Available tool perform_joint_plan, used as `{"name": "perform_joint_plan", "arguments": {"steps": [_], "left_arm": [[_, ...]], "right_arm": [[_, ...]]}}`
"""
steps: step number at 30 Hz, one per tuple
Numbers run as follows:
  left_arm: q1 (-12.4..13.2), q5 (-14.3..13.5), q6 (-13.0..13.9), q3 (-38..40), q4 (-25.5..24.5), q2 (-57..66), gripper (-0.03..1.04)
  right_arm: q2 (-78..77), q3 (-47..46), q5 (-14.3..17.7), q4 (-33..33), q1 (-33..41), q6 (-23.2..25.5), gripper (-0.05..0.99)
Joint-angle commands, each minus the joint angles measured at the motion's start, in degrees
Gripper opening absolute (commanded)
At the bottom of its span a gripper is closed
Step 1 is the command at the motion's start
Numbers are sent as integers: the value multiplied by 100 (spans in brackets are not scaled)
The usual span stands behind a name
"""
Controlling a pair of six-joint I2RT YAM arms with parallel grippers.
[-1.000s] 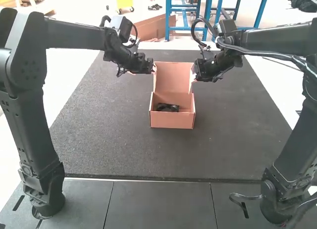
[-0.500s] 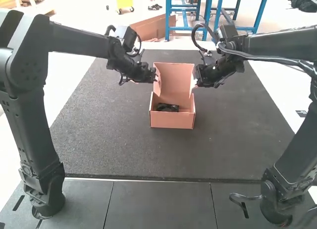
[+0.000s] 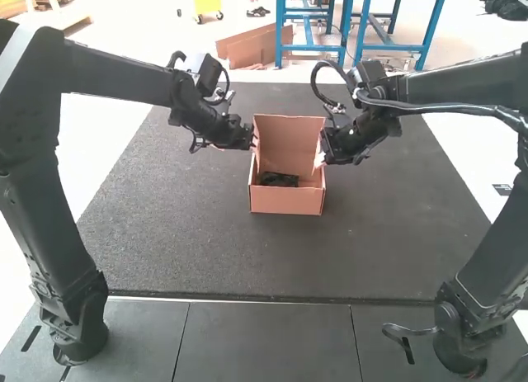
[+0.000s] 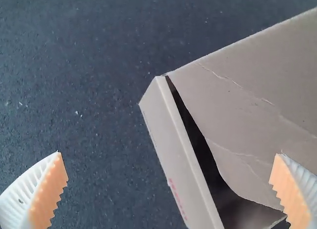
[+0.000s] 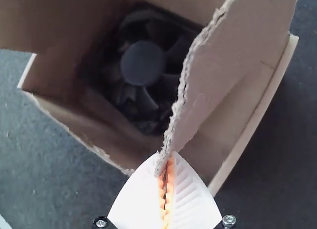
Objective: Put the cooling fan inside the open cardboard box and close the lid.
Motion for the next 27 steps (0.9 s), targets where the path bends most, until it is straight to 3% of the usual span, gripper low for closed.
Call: {"name": "perform_joint_plan", "arguments": {"steps": [1, 12, 19, 21, 24, 27], "left_arm": [[-122, 46, 43, -132, 44, -276, 97], [-263, 29, 51, -492, -27, -680, 97], [-254, 29, 166, -554, -378, -961, 97], [-245, 29, 210, -571, -475, -1058, 97], [-228, 29, 245, -589, -589, -1225, 97], [-201, -24, 385, -633, -633, -1392, 97]], "right_arm": [[-339, -131, 123, -3, 139, -164, -2], [-454, -517, 721, -12, 183, -507, -2], [-506, -588, 765, -21, 183, -586, -1], [-506, -570, 906, 23, 192, -507, 14], [-559, -517, 1134, 243, 183, -226, 60], [-594, -394, 1178, 216, 156, -32, 88]]}}
